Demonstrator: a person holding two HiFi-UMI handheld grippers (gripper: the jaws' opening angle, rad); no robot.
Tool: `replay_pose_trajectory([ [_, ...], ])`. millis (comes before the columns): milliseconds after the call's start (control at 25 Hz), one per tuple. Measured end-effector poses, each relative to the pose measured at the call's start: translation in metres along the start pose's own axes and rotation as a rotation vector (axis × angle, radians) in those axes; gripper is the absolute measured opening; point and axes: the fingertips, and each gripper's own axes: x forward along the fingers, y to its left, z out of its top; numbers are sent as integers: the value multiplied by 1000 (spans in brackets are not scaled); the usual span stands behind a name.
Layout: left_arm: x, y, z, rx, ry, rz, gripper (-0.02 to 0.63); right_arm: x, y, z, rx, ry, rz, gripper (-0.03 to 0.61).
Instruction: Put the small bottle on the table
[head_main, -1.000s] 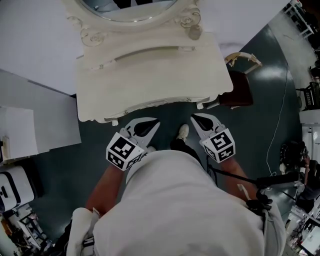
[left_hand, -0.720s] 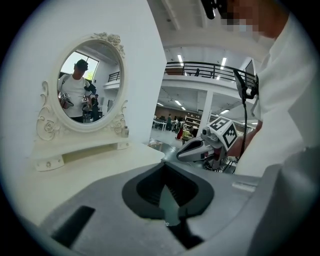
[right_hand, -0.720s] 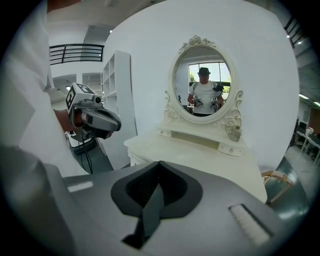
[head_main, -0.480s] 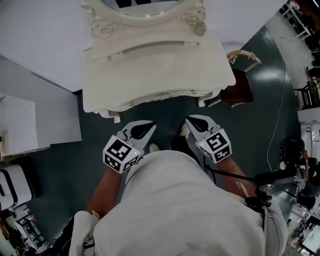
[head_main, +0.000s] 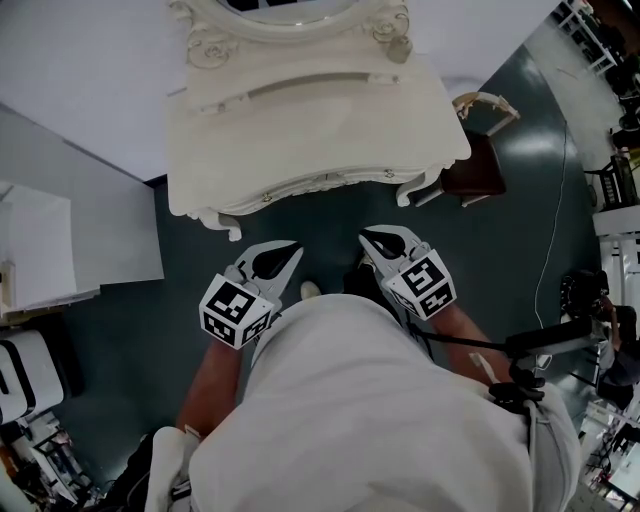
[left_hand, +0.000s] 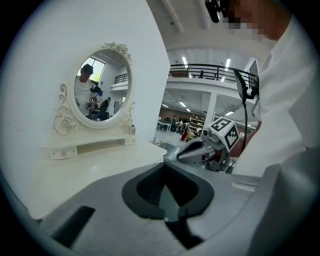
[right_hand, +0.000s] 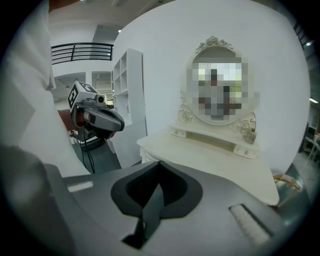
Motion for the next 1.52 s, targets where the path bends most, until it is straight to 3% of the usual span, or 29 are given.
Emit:
replay_pose_trajectory([
  [1520,-14,7,-10,-30,8,4,3,17,15,17,-43,7,26,0],
])
